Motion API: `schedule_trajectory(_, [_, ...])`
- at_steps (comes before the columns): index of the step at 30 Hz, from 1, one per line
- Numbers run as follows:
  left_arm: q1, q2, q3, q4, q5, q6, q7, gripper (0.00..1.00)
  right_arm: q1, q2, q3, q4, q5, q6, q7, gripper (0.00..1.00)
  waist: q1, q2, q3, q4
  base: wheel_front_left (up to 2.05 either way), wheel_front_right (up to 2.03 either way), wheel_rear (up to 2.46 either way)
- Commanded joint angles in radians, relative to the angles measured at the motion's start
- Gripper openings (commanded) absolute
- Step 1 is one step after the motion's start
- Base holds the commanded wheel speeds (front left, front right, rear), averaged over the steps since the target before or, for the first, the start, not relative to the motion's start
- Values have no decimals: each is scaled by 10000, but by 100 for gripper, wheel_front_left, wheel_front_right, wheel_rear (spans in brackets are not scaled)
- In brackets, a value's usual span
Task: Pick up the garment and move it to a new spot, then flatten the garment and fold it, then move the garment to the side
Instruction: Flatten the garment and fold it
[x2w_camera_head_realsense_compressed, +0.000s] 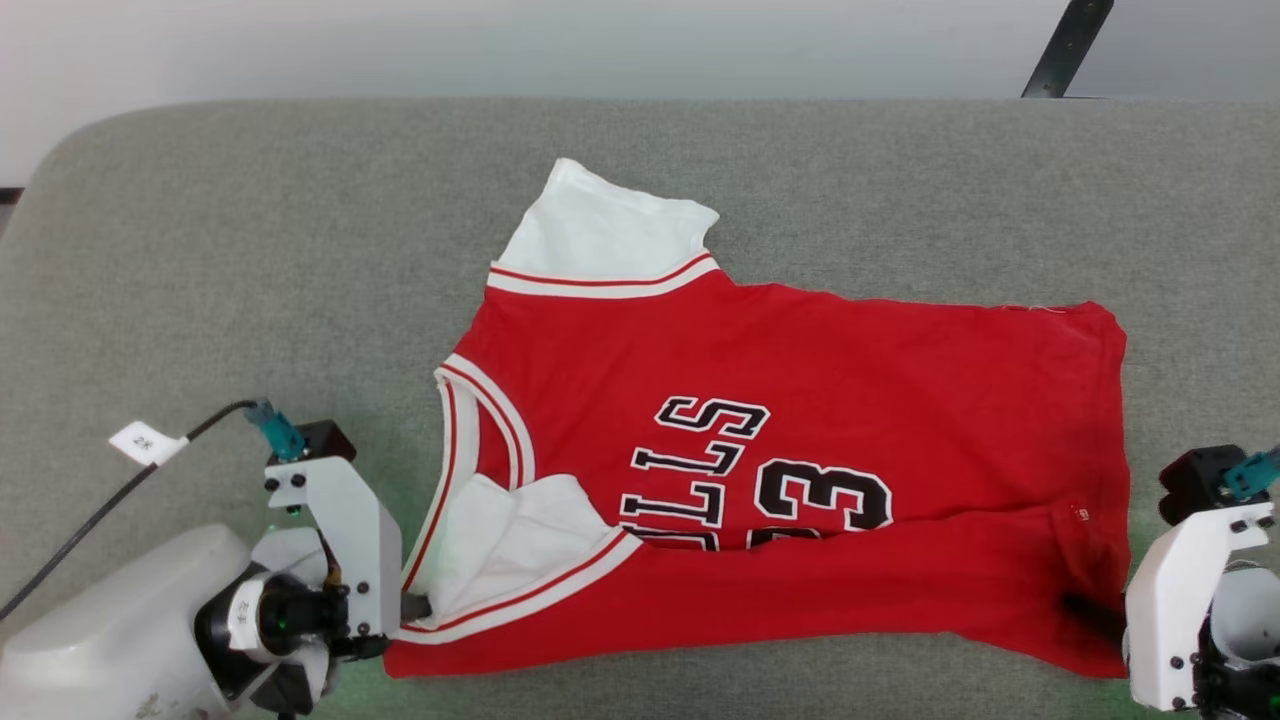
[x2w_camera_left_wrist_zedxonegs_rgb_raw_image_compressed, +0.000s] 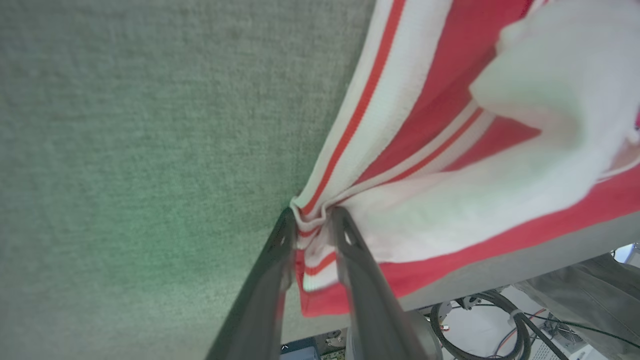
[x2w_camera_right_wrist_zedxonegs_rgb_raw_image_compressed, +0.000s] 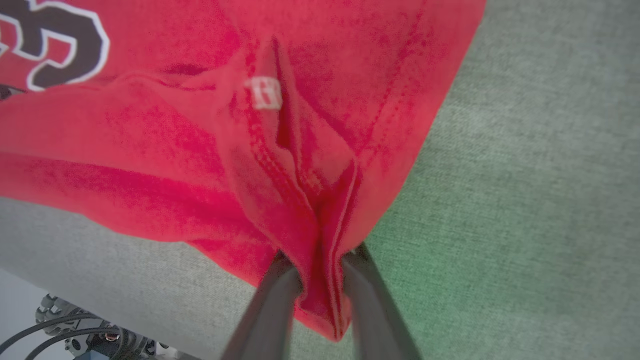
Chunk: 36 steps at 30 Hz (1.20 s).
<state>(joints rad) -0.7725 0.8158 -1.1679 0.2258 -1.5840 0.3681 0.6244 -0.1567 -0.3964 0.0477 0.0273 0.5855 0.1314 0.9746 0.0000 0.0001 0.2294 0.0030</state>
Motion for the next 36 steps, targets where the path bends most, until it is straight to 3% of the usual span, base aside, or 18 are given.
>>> schedule_trajectory(1, [71, -96, -36, 257, 81, -23, -120, 71, -122, 57, 125, 57, -59, -17, -71, 100, 0, -1, -58, -60, 0, 0, 0])
schedule_trajectory(2, [25, -100, 2, 318, 74, -12, -139, 95, -143, 17, 178, 16, -54, -17, -110, 100, 0, -1, -104, -78, 0, 0, 0])
schedule_trajectory(3, [-63, -50, -29, 340, 198, 2, -149, 100, -160, 5, 144, -18, -14, -17, -166, 100, 0, -1, -160, -96, 0, 0, 0])
schedule_trajectory(11, [-570, 599, 45, -630, 665, 170, -83, 100, 369, -95, -311, -954, -103, -17, -792, 100, 0, -1, -712, -237, 0, 0, 0])
schedule_trajectory(15, [-949, 860, 328, -1208, 934, 232, -441, 100, 652, -71, -456, -1969, -353, -17, -1898, 100, 0, -1, -808, -393, 0, 0, 0])
schedule_trajectory(19, [-1578, 1010, 437, -1336, 1873, -188, -1154, 100, 615, -46, -342, -2833, -1106, -17, -4074, 100, 0, -1, -714, -731, 0, 0, 0])
schedule_trajectory(24, [-2520, 795, 679, -899, 2935, -1052, -2200, 100, 403, 404, -200, -3137, -2280, -17, -7024, 100, 0, -1, -276, -1323, 0, 0, 0])
schedule_trajectory(25, [-2520, 795, 679, -899, 2935, -1052, -2200, 100, 403, 404, -200, -3137, -2280, -17, -7024, 100, 0, -1, -276, -1323, 0, 0, 0])
schedule_trajectory(31, [-3781, 427, 1004, 221, 3771, -1979, -2992, 100, 197, 1200, 159, -3017, -3252, -17, -9270, 100, 0, -1, 617, -2182, 0, 0, 0])
schedule_trajectory(36, [-4703, 402, 955, 1190, 3945, -2654, -2342, 100, -46, 1717, 303, -2739, -3434, -17, -9956, 100, 0, -1, 1488, -2853, 0, 0, 0])
